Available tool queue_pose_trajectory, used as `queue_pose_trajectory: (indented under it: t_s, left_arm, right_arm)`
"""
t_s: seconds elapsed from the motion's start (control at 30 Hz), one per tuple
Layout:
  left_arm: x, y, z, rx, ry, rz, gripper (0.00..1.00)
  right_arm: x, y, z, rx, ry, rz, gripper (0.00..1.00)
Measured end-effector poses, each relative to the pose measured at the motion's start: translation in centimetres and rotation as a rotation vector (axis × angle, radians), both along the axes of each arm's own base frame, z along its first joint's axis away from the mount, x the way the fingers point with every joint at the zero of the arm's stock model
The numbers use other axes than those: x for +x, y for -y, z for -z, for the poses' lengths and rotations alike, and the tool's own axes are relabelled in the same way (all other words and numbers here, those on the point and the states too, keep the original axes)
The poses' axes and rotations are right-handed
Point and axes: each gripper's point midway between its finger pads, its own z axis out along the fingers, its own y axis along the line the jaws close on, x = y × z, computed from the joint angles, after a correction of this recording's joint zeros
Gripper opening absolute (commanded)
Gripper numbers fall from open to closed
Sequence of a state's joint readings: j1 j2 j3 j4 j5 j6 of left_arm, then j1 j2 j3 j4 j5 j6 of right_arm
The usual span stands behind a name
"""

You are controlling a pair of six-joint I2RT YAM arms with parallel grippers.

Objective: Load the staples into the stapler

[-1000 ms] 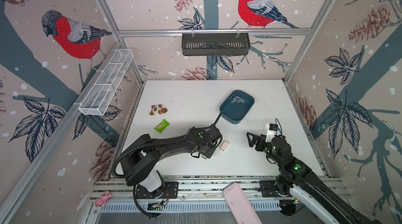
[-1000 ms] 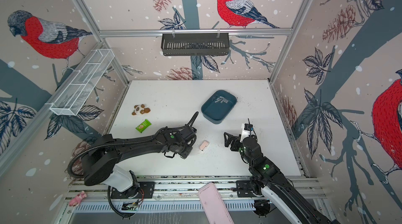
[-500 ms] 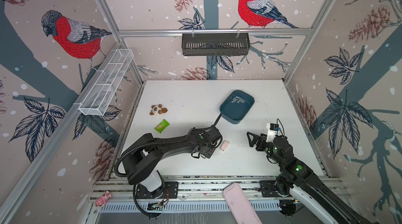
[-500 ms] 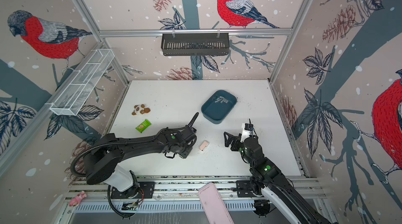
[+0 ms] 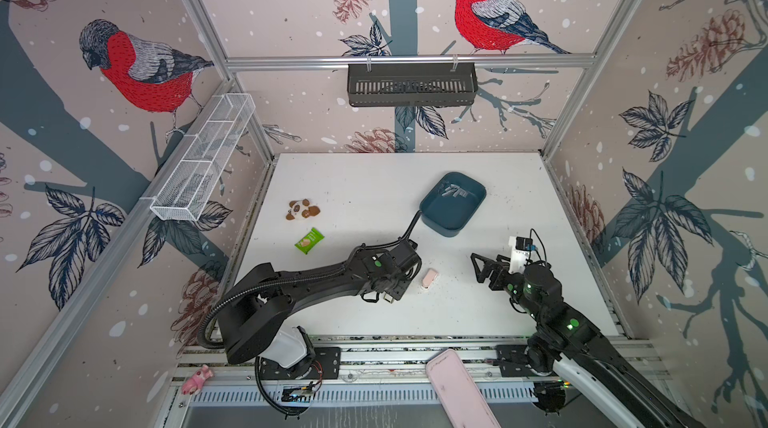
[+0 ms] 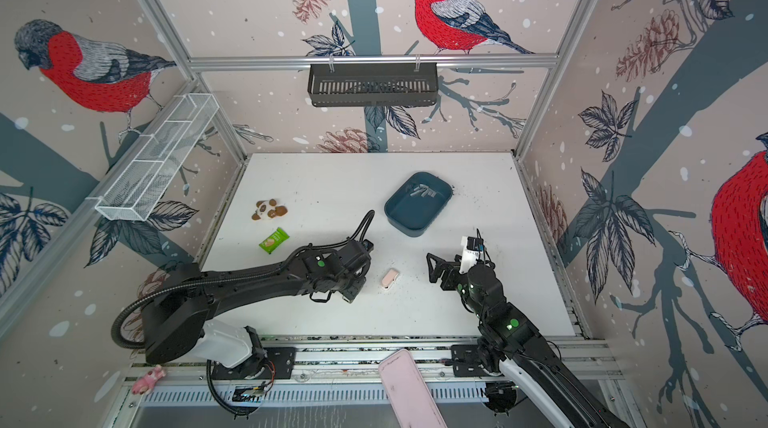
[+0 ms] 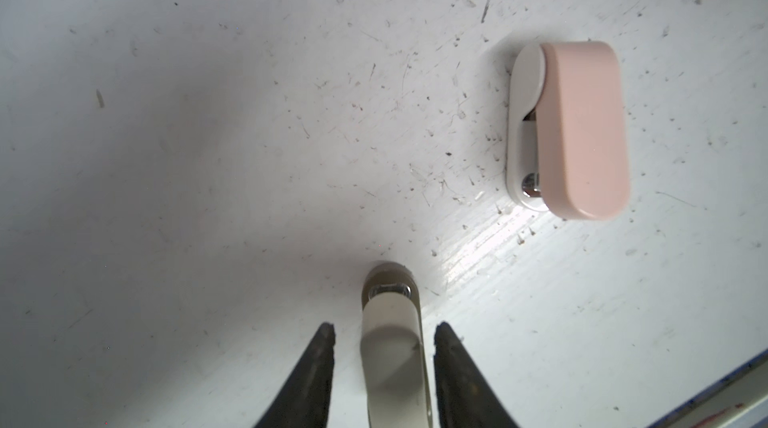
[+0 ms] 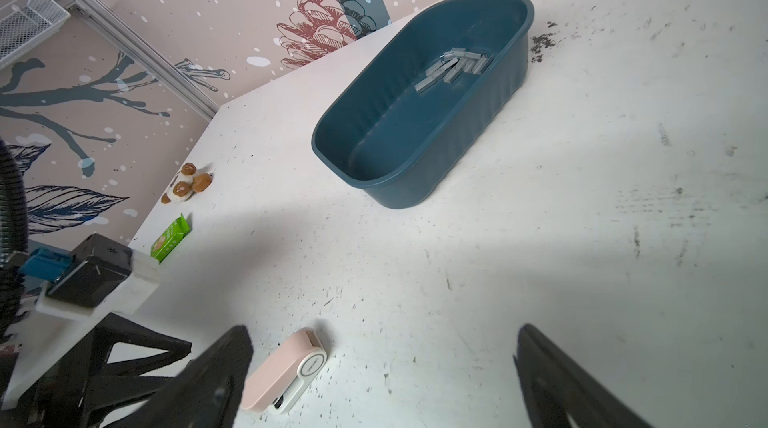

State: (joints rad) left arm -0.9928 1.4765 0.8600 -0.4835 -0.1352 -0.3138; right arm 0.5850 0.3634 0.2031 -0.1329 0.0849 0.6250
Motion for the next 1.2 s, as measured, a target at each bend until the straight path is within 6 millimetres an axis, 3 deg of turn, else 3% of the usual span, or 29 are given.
queue_pose_trajectory:
  t_s: [0.33, 0.87, 1.1, 1.2]
  left_arm:
    - [-0.1, -0.3, 0.4, 0.032, 0.011, -0.002, 0.46]
    - [-0.8, -0.4, 2.5, 0.070, -0.053, -0.003, 0.34]
    - [-0.6, 0.0, 1.9, 0.044, -0.041, -0.004, 0.32]
    - [-0.3, -0.1, 1.5, 0.030, -0.040, -0.013, 0.26]
  right_arm:
    - [-0.3, -0.5, 0.2, -0.002, -0.004, -0.025, 1.00]
    - [-0.7, -1.0, 0.3, 0.001, -0.003, -0.048, 1.00]
    - [-0.8, -1.1, 0.4, -0.001, -0.005, -0.054, 1.00]
    - [-0.8, -1.1, 0.7, -0.007, -0.013, -0.054, 1.00]
